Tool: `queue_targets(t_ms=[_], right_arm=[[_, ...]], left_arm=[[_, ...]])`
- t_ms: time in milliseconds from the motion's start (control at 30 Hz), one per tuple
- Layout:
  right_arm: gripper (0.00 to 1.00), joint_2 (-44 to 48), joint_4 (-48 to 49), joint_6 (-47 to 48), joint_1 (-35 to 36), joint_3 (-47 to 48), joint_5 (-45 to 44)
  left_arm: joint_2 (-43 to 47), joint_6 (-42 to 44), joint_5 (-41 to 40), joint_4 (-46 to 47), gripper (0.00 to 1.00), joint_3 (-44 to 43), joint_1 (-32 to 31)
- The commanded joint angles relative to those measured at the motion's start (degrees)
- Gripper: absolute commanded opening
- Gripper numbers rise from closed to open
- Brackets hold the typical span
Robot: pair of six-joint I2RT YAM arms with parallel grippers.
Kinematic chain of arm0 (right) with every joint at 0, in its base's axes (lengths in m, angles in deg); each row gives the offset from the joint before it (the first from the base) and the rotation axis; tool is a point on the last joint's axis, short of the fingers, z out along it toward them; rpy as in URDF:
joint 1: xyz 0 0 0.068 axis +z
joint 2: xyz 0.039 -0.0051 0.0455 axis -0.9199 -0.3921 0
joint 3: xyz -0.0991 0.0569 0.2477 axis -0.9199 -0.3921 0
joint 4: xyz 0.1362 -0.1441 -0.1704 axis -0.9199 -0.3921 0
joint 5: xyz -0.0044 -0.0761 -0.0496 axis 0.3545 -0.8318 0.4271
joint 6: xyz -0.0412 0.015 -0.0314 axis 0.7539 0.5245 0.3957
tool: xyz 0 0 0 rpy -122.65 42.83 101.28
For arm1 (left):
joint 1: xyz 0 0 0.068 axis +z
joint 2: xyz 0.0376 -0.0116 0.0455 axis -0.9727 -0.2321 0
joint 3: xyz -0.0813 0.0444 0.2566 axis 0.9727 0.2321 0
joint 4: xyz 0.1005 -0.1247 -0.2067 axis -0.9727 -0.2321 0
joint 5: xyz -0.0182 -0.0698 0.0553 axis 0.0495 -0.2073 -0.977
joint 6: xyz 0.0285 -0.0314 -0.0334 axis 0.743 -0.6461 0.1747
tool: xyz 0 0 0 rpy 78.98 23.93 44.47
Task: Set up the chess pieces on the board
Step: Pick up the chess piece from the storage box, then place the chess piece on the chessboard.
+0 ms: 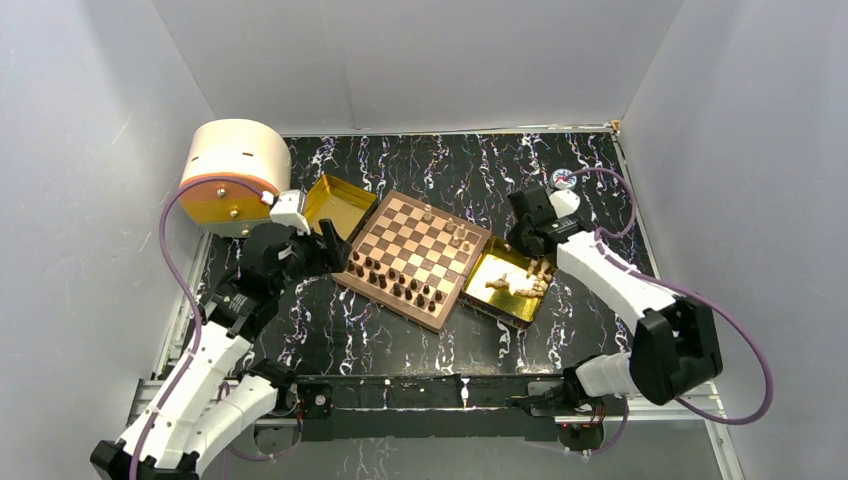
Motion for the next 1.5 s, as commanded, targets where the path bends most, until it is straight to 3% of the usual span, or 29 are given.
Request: queue_targets(t_ms=[0, 233, 433, 567, 867, 1300, 1467], right_arm=[[0.00, 5.8, 10.1, 12.4, -0.1, 0.4, 9.3], [0.00, 5.6, 12.3, 5.3, 0.2, 3.8, 26.5], [0.00, 3.5, 17.2, -0.1, 1.8, 5.0, 34.1], [0.01, 2.2, 19.5, -2.1, 3.5, 5.6, 34.8], [0.02, 1.2, 22.6, -5.4, 4.4, 5.5, 36.8], [0.02, 1.5, 23.7, -6.7, 4.6, 5.6, 36.7], [0.02, 1.7, 24.1, -6.7, 4.7, 5.0, 36.9]], left_arm=[[-3.9, -4.9, 11.7, 1.8, 0.73, -4.9, -0.1], [-13.0, -11.2, 21.5, 19.4, 0.68, -2.3, -0.3], [-21.7, -11.9, 20.8, 31.3, 0.68, -3.8, -4.2], [-25.9, -8.7, 14.5, 32.5, 0.68, -5.8, -10.2], [-32.7, -7.7, 12.7, 38.3, 0.63, -8.0, -15.3], [-38.7, -5.9, 9.8, 38.9, 0.58, -10.9, -17.7], [-39.6, -5.5, 9.6, 39.4, 0.49, -10.9, -18.1]])
